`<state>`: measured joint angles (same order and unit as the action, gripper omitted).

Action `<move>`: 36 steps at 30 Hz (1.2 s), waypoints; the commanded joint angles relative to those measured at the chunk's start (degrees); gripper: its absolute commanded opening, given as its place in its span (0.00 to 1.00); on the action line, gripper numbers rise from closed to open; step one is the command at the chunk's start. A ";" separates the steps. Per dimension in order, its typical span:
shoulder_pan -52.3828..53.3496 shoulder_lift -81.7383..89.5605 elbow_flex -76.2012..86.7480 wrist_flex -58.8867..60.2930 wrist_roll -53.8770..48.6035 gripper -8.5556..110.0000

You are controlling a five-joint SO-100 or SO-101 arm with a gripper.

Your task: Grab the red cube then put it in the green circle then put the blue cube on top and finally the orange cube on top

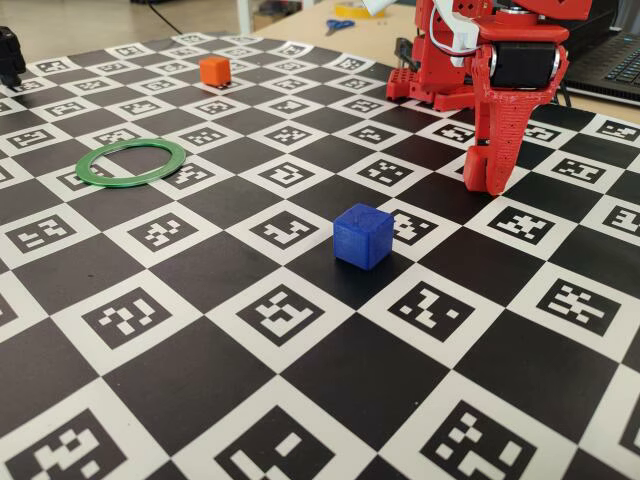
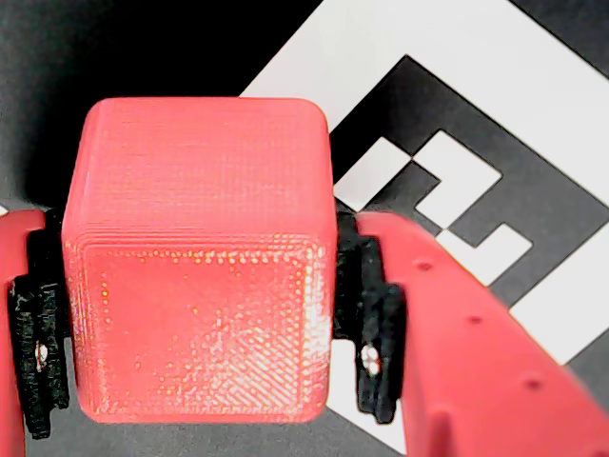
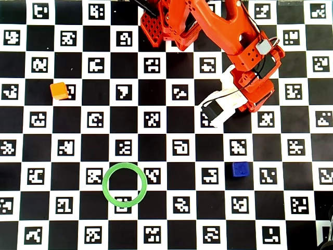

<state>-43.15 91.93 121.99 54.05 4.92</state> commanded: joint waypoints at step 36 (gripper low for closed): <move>36.56 1.14 -43.07 37.00 -22.15 0.05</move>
<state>-13.45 96.06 92.90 88.68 -16.44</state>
